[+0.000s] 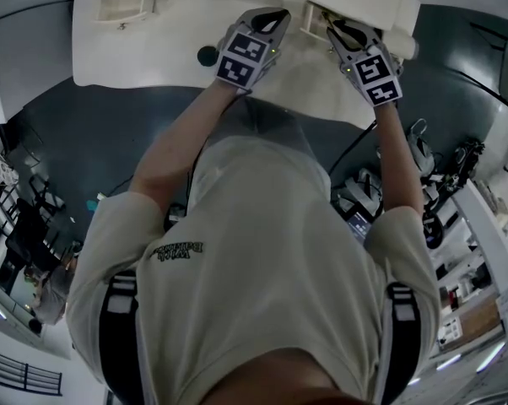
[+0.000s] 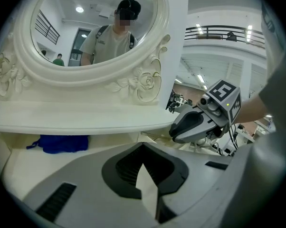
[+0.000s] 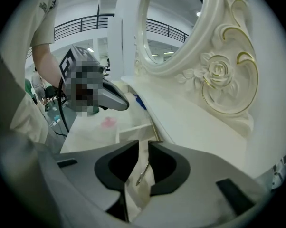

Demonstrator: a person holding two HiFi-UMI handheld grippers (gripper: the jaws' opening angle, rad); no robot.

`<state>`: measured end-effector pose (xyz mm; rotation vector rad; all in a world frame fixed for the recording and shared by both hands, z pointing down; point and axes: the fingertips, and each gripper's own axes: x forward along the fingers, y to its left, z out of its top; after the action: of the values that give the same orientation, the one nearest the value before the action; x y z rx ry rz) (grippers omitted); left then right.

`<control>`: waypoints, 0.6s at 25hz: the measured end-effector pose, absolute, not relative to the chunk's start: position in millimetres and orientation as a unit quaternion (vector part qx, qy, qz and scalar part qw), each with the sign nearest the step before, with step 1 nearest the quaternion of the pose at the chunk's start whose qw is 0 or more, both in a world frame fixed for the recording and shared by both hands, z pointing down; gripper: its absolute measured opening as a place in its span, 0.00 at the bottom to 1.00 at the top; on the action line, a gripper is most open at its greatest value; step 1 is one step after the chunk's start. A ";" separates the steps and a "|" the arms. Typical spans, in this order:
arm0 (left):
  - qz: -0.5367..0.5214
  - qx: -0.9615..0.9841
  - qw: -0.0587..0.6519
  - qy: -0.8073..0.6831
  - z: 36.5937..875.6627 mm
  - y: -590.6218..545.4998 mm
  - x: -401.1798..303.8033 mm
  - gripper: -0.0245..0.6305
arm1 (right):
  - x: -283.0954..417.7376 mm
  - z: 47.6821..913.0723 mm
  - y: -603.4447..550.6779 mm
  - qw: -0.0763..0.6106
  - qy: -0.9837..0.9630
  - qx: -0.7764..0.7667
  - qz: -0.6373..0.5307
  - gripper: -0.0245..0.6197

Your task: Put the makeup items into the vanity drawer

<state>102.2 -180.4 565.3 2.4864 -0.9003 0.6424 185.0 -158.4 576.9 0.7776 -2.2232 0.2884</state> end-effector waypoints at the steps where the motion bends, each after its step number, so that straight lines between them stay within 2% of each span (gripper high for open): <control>1: 0.231 0.893 0.209 -0.324 565.6 -180.3 101.3 0.06 | 184.9 576.5 -158.5 0.374 -0.868 0.306 0.113 0.14; 15: 0.222 0.895 0.200 -0.331 553.0 -175.8 91.2 0.06 | 176.8 560.2 -155.8 0.343 -0.870 0.332 0.123 0.13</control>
<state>91.2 -175.8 553.0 2.5006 -0.9261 0.6218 176.8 -155.8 560.2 0.8629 -2.2609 0.3189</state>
